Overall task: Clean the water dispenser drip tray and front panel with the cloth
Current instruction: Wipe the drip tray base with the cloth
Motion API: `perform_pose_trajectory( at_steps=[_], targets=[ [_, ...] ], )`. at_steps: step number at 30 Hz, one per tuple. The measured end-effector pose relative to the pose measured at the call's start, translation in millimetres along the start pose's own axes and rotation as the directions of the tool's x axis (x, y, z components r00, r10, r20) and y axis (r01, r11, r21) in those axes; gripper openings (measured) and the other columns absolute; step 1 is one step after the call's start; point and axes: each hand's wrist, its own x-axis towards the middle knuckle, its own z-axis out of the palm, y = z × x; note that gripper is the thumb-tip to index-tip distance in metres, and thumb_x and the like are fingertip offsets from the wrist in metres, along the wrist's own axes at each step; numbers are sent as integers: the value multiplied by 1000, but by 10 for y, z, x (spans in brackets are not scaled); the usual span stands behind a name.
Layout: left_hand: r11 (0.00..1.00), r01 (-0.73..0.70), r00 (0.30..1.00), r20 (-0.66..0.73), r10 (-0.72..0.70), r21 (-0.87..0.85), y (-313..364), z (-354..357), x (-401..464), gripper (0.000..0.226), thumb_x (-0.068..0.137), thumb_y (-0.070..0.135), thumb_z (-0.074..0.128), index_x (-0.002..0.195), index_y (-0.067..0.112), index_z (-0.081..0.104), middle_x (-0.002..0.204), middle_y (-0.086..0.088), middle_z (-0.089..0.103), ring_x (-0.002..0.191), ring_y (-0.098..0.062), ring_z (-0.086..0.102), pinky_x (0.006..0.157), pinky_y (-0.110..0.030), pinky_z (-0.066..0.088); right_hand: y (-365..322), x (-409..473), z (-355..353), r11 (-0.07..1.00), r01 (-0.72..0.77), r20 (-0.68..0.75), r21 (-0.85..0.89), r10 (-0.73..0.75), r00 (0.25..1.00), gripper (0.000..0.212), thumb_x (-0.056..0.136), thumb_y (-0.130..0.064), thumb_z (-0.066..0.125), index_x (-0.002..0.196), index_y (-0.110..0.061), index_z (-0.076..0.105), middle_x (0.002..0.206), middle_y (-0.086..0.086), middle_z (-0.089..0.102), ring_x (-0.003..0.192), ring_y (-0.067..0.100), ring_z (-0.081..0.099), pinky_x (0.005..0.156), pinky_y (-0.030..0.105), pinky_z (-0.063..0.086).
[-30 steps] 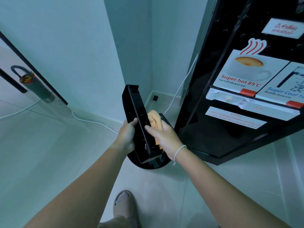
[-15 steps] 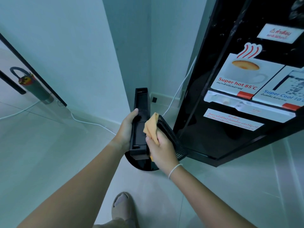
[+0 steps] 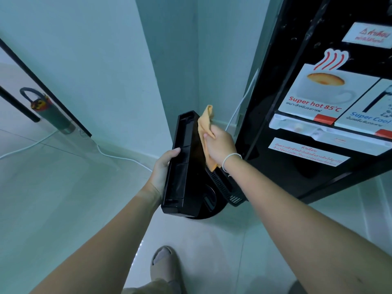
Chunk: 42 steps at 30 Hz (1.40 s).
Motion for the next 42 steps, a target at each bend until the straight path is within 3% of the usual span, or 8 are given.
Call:
perform_pose_trajectory(
  at_steps=[9, 13, 17, 21, 29, 34, 39, 42],
  targets=[
    [987, -140, 973, -177, 151, 75, 7, -47, 161, 38, 90, 41, 36, 79, 14, 60, 62, -2, 64, 52, -16, 62, 54, -22, 50, 414, -785, 272, 968, 251, 128, 25, -252, 959, 34, 88, 6, 42, 114, -6, 61, 107, 1, 61, 88, 0, 51, 76, 1, 36],
    [976, -188, 950, -233, 209, 110, -9, -123, 177, 41, 88, 45, 40, 87, 11, 61, 77, -7, 68, 72, -22, 65, 74, -31, 49, 539, -1028, 281, 964, 255, 178, 79, -266, 948, 28, 86, 2, 40, 103, -3, 62, 90, -15, 54, 81, -14, 49, 73, 0, 35],
    [964, -183, 920, -312, 238, 194, -93, -81, 240, 80, 71, 75, 49, 114, 9, 62, 120, -10, 63, 111, -21, 59, 103, -38, 41, 453, -1009, 300, 935, 350, 118, 49, -354, 928, 38, 88, 4, 37, 117, -6, 60, 112, -3, 62, 103, -2, 55, 90, 12, 42],
    [901, -208, 882, -325, 341, 380, -165, 35, 259, 55, 89, 65, 36, 70, 16, 52, 69, -1, 55, 68, -14, 53, 66, -26, 44, 327, -810, 360, 919, 381, 136, -107, -366, 921, 47, 78, 8, 36, 117, -3, 61, 125, 6, 57, 111, 24, 56, 97, 23, 43],
    [892, -294, 817, -393, 421, 344, -58, 28, 330, 64, 73, 75, 45, 95, 16, 58, 93, -6, 63, 95, -24, 61, 97, -42, 45, 202, -621, 328, 865, 410, 148, -290, -383, 912, 52, 75, 7, 35, 115, -11, 63, 135, 1, 51, 109, 33, 54, 92, 43, 47],
    [892, -299, 789, -437, 431, 340, 13, 66, 321, 90, 74, 76, 45, 145, 21, 32, 149, 2, 37, 136, -15, 36, 114, -41, 28, 447, -802, 260, 849, 411, 122, -333, -394, 911, 52, 77, -7, 25, 104, -9, 69, 131, 5, 57, 107, 34, 57, 94, 32, 44],
    [896, -310, 776, -461, 431, 317, -60, -19, 318, 87, 76, 74, 46, 145, 22, 31, 144, 10, 39, 135, -14, 36, 114, -40, 28, 603, -862, 219, 913, 354, 134, -201, -333, 933, 42, 81, 2, 38, 112, -4, 65, 127, 5, 58, 112, 21, 55, 95, 16, 38],
    [902, -296, 773, -476, 419, 315, -26, -96, 305, 95, 67, 81, 46, 142, 24, 34, 143, 10, 41, 132, -15, 40, 112, -43, 32, 679, -887, 156, 987, 159, 86, -21, -157, 984, 36, 84, -7, 36, 103, -3, 66, 94, -1, 62, 95, 21, 53, 81, 22, 41]
  ],
)
